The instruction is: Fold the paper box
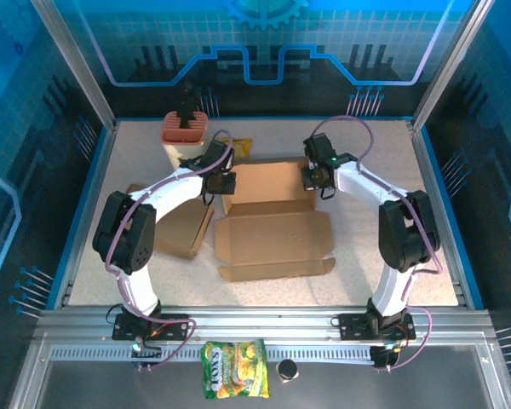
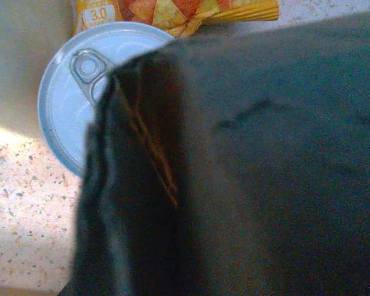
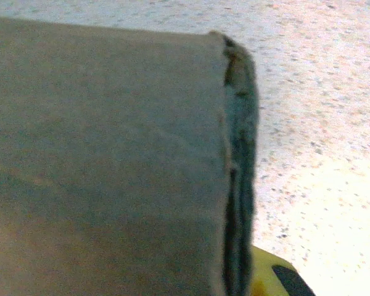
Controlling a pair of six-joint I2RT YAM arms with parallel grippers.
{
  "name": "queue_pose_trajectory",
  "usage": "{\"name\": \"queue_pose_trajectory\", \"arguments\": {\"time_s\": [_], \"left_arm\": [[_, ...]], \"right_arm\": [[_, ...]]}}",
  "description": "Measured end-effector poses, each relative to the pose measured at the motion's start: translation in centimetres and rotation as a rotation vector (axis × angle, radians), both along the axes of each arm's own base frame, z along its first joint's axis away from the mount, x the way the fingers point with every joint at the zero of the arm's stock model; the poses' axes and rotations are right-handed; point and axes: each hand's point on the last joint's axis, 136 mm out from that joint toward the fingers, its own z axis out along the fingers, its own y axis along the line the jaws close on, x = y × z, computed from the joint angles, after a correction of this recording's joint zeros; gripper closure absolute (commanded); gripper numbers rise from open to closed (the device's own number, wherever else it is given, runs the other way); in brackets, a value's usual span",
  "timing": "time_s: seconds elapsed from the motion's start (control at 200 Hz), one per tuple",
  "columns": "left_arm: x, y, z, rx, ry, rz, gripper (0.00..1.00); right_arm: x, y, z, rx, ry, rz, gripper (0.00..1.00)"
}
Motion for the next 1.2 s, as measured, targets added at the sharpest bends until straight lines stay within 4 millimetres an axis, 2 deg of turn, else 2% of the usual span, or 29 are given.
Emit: {"name": "queue_pose_trajectory", "arguments": {"time_s": [0.065, 0.215, 0.265, 0.39, 0.67, 0.76, 0.865, 1.016, 1.201], "left_arm": [[-0.1, -0.3, 0.0, 0.0, 0.004, -0.003, 1.0], [-0.2, -0.9, 0.1, -0.008, 0.007, -0.003, 1.0], [-0.1, -1.0, 0.2, -0.008, 0.005, -0.005, 1.0], [-0.2, -1.1, 0.2, -0.007, 0.013, -0.004, 1.0], [0.0, -2.7, -0.2, -0.042, 0.045, -0.002, 1.0], [-0.1, -3.6, -0.7, -0.059, 0.061, -0.006, 0.85], [0.1, -5.3, -0.1, -0.093, 0.055, -0.022, 0.75], [0.8, -7.6, 0.2, -0.134, 0.054, -0.046, 0.73], [1.0, -8.5, -0.9, -0.139, 0.094, -0.056, 0.74]], "right_arm": [[-0.1, -0.2, -0.1, -0.04, 0.007, -0.034, 0.79], [-0.7, -0.9, -0.3, -0.1, 0.024, -0.064, 0.76], [-0.7, -1.0, -0.3, -0.111, 0.028, -0.068, 0.8], [0.0, -1.3, -0.2, -0.131, 0.026, -0.098, 1.0], [-0.2, -2.7, 0.2, -0.201, 0.057, -0.156, 1.0], [-0.7, -3.7, -0.4, -0.21, 0.085, -0.172, 1.0], [-1.5, -5.4, -0.6, -0.203, 0.103, -0.199, 1.0], [-2.1, -8.2, -0.7, -0.187, 0.143, -0.239, 1.0], [-2.1, -8.8, -0.8, -0.18, 0.155, -0.231, 1.0]]}}
